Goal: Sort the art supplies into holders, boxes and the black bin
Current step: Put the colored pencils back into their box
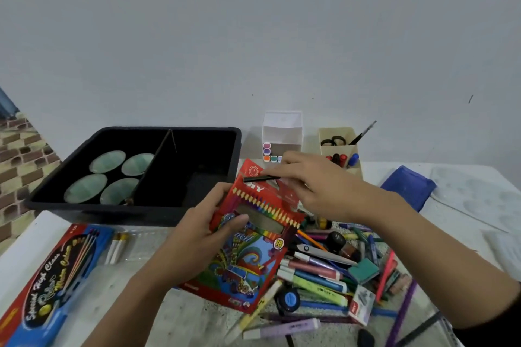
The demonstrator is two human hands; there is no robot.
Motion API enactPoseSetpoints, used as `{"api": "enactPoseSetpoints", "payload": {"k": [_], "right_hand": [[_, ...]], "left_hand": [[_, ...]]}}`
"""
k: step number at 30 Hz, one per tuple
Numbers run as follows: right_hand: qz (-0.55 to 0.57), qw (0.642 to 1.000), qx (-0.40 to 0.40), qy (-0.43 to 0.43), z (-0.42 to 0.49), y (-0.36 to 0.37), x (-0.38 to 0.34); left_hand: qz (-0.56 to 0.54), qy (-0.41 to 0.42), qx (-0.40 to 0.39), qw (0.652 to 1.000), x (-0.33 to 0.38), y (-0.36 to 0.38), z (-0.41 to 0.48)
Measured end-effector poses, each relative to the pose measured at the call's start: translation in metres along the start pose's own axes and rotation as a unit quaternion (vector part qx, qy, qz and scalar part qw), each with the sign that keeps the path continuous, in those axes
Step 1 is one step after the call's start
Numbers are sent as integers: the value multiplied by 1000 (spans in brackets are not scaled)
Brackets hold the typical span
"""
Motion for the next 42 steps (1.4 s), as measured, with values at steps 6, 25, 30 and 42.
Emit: {"api": "enactPoseSetpoints", "payload": {"k": [6, 25, 30, 42], "right_hand": [[41, 999, -7, 8, 7, 6, 13], [-183, 972, 119, -83, 18, -6, -31], [291, 942, 140, 88, 17, -30, 30], [640, 759, -29, 115, 22, 45, -3]], "left_hand": [[-38, -20, -14, 999, 2, 3, -4], [63, -31, -62, 996, 0, 6, -9], [57, -42, -25, 997, -9, -8, -20], [24, -50, -6, 998, -7, -3, -25]]}}
Point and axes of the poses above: each hand's wrist, its own z-axis towards the middle knuckle, its own y-axis out of the palm, x = y × z, the point moved 10 cm from there along z, towards the middle knuckle, and after that the axes turned 13 degrees about y, right-handed, at the moved point
